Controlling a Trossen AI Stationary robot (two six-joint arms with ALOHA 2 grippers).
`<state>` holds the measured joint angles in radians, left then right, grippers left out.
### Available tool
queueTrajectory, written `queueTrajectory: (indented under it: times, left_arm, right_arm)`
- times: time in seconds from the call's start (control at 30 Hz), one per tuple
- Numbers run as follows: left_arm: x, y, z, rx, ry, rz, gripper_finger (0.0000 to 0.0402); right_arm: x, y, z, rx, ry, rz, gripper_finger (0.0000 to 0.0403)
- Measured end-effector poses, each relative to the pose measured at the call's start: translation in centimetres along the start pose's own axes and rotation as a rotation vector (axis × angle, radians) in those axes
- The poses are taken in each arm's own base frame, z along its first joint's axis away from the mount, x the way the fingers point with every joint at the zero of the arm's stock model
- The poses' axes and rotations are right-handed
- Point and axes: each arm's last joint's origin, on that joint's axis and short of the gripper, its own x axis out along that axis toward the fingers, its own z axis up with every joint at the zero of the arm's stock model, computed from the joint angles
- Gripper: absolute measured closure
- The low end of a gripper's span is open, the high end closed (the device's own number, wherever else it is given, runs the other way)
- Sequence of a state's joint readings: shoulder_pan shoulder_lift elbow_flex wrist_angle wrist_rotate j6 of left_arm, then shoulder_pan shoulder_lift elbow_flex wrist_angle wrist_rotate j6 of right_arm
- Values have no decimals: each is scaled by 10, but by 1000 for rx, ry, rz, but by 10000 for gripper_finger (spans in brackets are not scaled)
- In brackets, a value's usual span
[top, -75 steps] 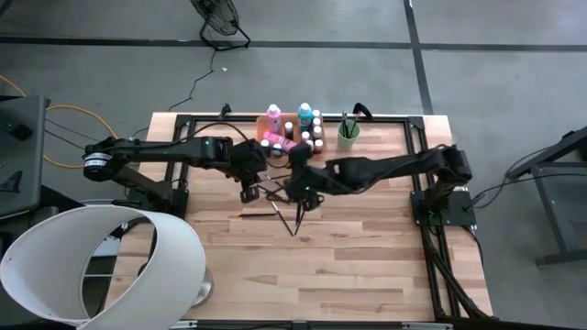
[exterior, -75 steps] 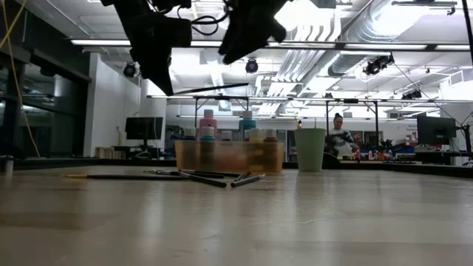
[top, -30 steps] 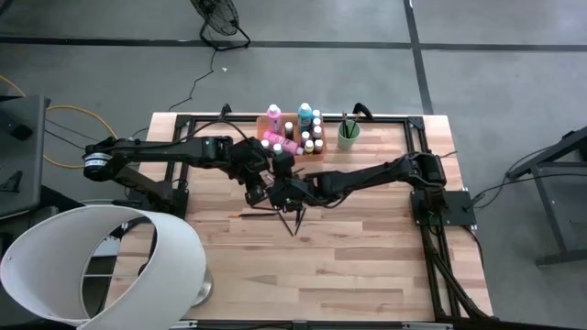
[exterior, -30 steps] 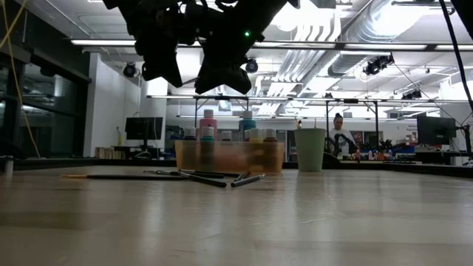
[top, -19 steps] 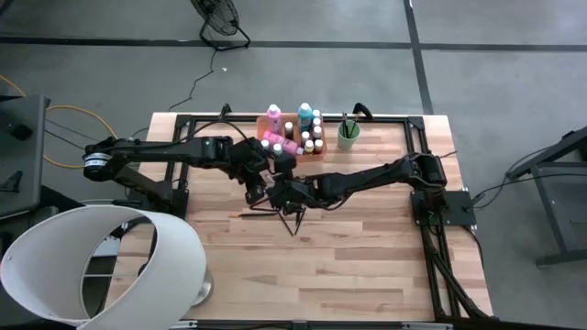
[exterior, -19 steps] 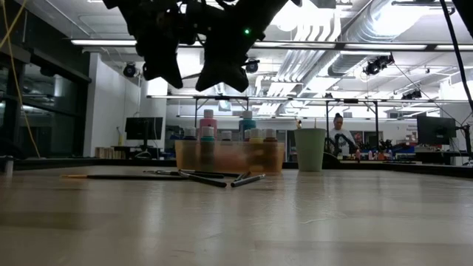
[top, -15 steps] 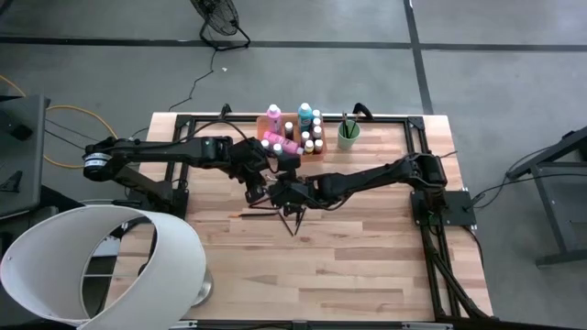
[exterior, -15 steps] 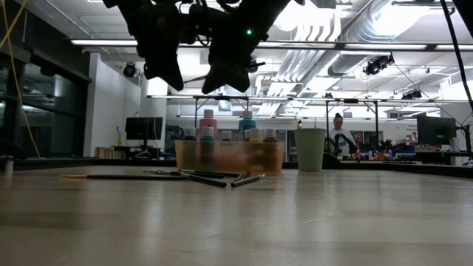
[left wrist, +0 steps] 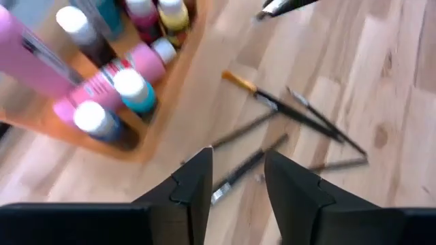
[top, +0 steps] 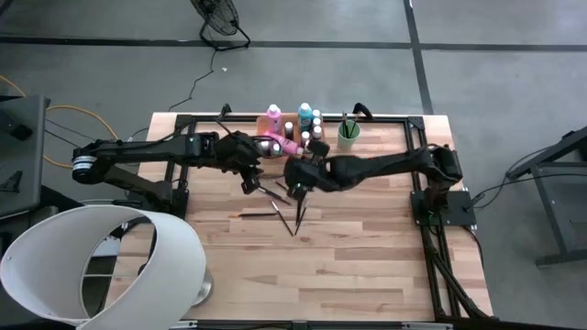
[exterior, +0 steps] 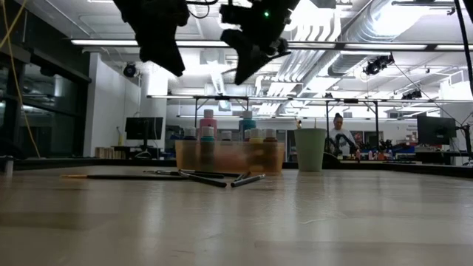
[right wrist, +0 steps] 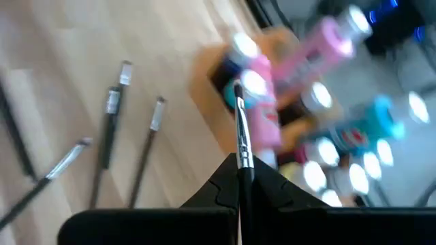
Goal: Pick & Place Paint Supplies
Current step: Put the silver paint brush into the green cup
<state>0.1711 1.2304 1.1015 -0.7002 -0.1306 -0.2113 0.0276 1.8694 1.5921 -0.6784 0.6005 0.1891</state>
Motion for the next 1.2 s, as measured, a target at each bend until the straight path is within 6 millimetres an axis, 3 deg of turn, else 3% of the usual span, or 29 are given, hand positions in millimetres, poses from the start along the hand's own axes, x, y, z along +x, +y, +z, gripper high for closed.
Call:
queueTrajectory:
  times: [0.37, 0.53, 0.67, 1.2]
  left_arm:
    - [-3, 2, 0, -7, -10, 17, 270]
    - [-3, 2, 0, -7, -7, 16, 270]
    - [-3, 2, 0, -5, -14, 17, 270]
    - [-3, 1, 7, -30, -85, 8, 270]
  right_arm:
    - [-8, -88, -7, 343, -2, -207, 399]
    - [-14, -121, -34, 535, -106, -276, 399]
    - [-17, -137, -57, 666, -270, -277, 399]
    - [36, -189, -125, 812, -686, -254, 399]
